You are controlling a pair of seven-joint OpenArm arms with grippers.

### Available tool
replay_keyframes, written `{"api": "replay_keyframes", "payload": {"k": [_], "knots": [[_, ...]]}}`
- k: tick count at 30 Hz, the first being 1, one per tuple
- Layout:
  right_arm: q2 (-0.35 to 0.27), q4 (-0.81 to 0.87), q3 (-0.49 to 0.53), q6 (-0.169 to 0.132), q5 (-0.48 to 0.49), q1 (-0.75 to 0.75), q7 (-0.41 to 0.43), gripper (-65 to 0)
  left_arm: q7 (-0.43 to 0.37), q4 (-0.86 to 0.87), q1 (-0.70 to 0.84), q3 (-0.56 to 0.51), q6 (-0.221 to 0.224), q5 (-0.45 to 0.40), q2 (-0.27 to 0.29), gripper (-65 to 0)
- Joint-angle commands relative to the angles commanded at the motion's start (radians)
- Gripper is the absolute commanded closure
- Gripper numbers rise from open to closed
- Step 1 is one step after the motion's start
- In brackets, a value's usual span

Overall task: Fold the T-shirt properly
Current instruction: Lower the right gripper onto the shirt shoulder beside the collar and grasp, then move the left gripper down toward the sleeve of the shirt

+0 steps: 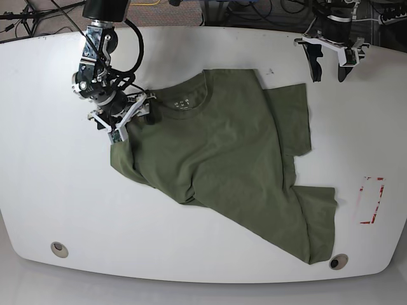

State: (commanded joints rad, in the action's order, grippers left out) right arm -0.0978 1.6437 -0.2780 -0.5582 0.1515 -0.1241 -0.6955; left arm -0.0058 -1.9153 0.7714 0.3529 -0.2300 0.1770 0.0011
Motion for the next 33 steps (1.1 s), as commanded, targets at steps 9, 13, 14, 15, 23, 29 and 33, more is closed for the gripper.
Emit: {"api": "replay_keyframes", "payload": {"k": [9,13,14,15,23,29,33], "knots": [[0.007,0.024,-0.028,-0.018,-0.025,-0.092,0.046,-42.1,0.079,0.055,-0.054,0.061,-0.02,-0.008,0.0,-36.1],[0.013,0.024,-0.053,-0.025,-0.03,-0.109,0.056,-40.7,0.087,0.066,-0.068,0.061,-0.027,-0.008,-0.007,-36.2],[0.014,0.024,-0.059,-0.026,-0.031,-0.112,0.059,-40.2,0.087,0.068,-0.071,0.061,-0.029,-0.008,-0.01,-36.3],[0.015,0.024,-0.064,-0.028,-0.031,-0.115,0.062,-39.8,0.087,0.07,-0.075,0.061,-0.031,-0.008,-0.013,-36.3],[0.007,0.016,-0.071,-0.024,-0.031,-0.122,0.09,-35.1,0.127,0.077,-0.11,0.044,-0.056,-0.013,-0.053,-36.8],[-0.029,0.026,-0.046,-0.019,-0.036,-0.117,0.107,-29.1,0.183,0.106,-0.202,0.011,-0.078,-0.009,-0.094,-36.9],[-0.031,0.02,-0.044,-0.02,-0.037,-0.106,0.108,-22.7,0.191,0.113,-0.218,0.009,-0.078,-0.011,-0.094,-36.8]]}}
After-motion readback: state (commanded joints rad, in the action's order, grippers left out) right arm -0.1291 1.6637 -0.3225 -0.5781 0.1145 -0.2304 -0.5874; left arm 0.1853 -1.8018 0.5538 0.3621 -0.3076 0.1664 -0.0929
